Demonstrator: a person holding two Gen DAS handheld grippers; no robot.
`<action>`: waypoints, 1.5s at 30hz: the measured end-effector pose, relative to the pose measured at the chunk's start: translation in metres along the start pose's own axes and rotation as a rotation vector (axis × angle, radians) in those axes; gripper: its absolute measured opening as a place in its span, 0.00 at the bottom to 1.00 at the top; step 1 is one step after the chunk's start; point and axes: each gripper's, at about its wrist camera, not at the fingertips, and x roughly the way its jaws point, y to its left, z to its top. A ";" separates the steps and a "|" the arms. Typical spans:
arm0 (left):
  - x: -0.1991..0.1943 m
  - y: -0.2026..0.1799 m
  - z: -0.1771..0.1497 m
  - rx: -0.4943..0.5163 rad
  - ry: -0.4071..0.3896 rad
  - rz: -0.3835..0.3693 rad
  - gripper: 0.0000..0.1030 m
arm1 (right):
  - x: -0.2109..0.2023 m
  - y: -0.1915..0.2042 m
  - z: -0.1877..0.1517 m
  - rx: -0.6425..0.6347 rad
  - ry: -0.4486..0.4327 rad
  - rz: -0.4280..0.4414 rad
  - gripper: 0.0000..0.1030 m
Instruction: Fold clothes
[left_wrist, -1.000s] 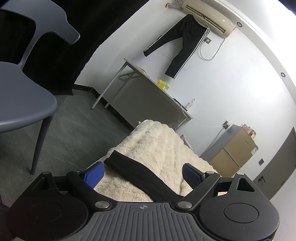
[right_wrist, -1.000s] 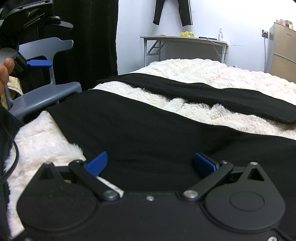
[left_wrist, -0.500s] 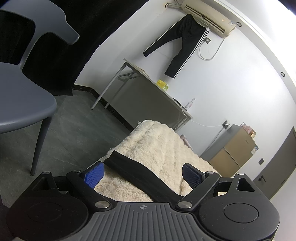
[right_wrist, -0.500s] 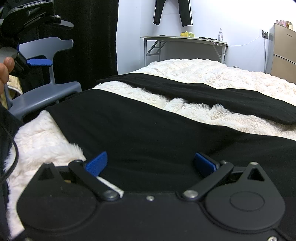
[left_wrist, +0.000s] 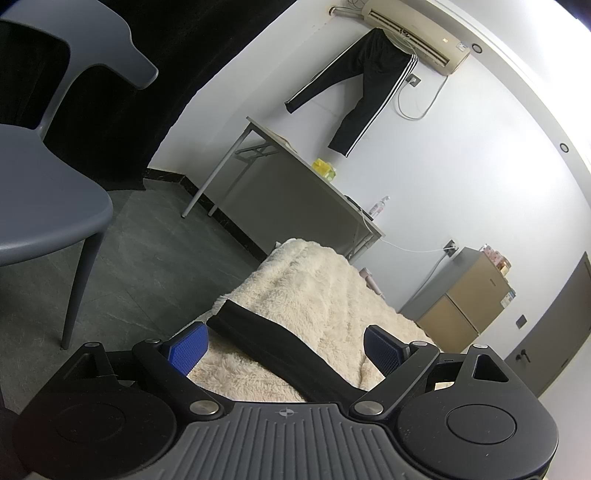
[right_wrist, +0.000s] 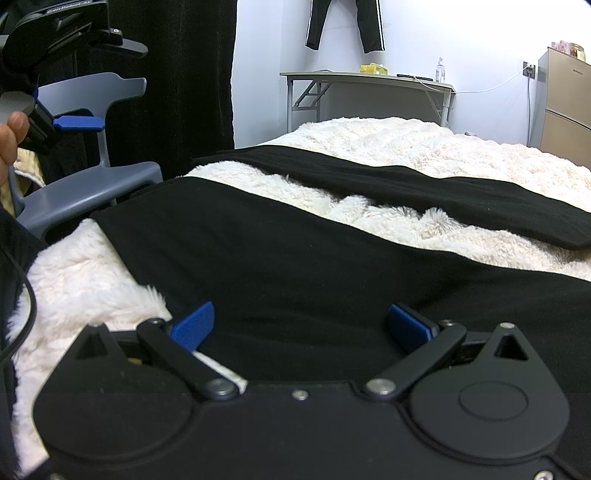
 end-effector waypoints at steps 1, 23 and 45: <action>0.000 0.000 0.000 0.000 0.000 0.000 0.86 | 0.000 0.000 0.000 0.000 0.000 0.000 1.00; -0.001 0.003 0.000 0.002 0.001 -0.002 0.86 | -0.001 0.002 0.000 -0.002 -0.001 -0.005 1.00; -0.004 0.001 0.002 0.011 0.005 -0.002 0.86 | -0.002 0.003 0.000 -0.006 -0.002 -0.008 1.00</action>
